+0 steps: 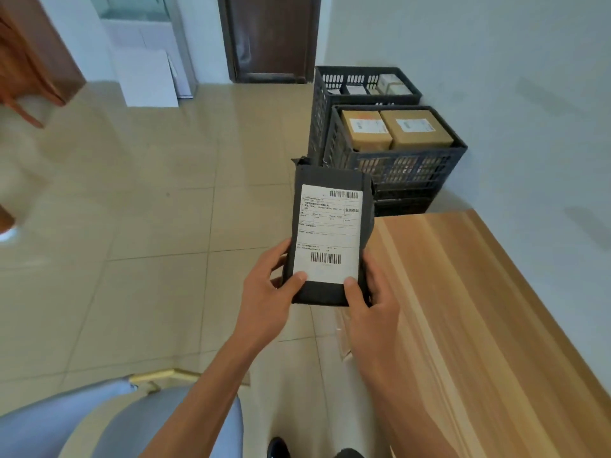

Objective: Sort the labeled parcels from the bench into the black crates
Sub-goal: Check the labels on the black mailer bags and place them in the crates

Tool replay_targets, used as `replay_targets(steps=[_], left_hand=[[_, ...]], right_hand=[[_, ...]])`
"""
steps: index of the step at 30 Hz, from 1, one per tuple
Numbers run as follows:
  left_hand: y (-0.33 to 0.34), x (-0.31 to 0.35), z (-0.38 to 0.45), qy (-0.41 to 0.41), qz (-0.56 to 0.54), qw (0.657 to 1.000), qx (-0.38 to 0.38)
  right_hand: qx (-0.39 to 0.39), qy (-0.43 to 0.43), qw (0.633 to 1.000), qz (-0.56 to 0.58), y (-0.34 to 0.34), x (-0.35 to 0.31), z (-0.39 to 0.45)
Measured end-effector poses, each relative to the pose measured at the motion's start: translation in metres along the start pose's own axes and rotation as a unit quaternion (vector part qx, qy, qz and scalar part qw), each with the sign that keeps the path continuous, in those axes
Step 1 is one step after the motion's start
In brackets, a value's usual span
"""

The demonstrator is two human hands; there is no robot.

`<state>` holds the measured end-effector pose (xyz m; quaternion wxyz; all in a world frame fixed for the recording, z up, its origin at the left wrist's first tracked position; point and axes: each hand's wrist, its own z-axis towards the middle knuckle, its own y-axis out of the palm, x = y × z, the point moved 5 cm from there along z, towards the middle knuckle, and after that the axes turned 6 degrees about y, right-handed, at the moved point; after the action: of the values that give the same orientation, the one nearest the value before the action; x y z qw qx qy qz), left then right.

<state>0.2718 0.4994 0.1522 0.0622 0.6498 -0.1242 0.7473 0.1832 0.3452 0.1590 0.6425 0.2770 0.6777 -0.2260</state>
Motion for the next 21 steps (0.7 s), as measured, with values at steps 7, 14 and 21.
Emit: replay_targets(steps=[7, 14, 21], left_hand=[[-0.022, -0.003, 0.061, 0.011, 0.0, 0.999, 0.035], [-0.015, -0.016, 0.156, 0.002, 0.029, 0.998, 0.049], [-0.002, -0.024, 0.242, -0.016, 0.029, 0.997, 0.063]], right_hand=[[-0.031, -0.005, 0.999, 0.006, 0.049, 0.003, 0.058], [-0.041, 0.017, 0.999, 0.023, 0.085, 0.01, 0.151], [-0.081, 0.037, 0.996, -0.021, 0.113, 0.005, 0.246]])
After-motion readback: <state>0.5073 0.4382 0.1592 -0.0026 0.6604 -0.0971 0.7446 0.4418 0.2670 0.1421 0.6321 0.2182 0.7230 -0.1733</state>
